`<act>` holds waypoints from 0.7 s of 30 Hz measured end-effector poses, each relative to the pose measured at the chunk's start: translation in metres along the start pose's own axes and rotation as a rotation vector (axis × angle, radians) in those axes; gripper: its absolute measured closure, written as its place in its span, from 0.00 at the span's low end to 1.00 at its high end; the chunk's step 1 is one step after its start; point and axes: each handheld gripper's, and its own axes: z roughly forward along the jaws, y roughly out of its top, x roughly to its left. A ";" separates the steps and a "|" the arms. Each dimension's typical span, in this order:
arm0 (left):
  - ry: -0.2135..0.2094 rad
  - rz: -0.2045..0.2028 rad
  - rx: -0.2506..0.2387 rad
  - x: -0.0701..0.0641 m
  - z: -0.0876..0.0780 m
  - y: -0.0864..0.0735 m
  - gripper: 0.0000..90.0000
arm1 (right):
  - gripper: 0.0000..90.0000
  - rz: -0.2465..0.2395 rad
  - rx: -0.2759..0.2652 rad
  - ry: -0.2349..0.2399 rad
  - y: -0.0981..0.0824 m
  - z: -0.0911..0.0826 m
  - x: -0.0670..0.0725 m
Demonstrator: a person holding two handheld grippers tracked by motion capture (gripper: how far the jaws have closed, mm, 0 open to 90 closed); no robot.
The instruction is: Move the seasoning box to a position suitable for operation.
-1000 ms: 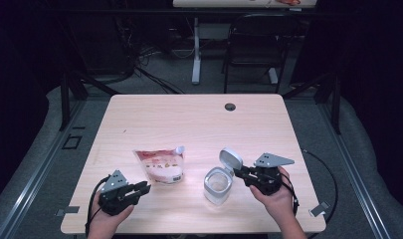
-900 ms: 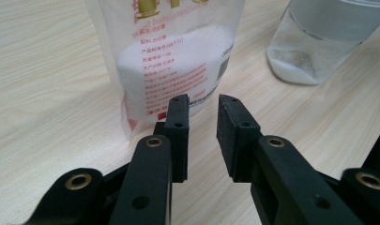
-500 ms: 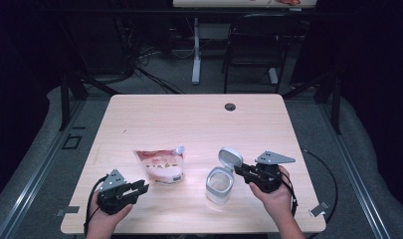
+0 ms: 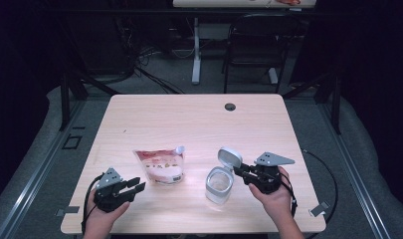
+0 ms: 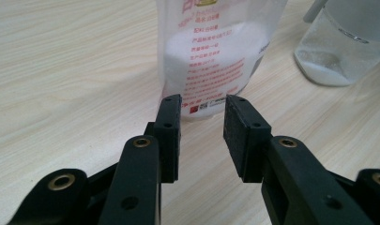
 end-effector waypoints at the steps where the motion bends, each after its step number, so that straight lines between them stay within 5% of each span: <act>1: 0.002 0.001 0.000 0.001 -0.001 0.000 0.75 | 0.83 -0.002 -0.003 -0.005 -0.001 -0.001 0.001; 13: -0.001 -0.023 -0.004 0.010 -0.002 -0.001 0.73 | 0.69 -0.025 -0.021 0.015 0.000 -0.022 0.004; 21: -0.014 -0.021 -0.009 0.014 0.000 -0.002 0.76 | 0.68 -0.020 0.026 0.034 -0.004 -0.028 -0.005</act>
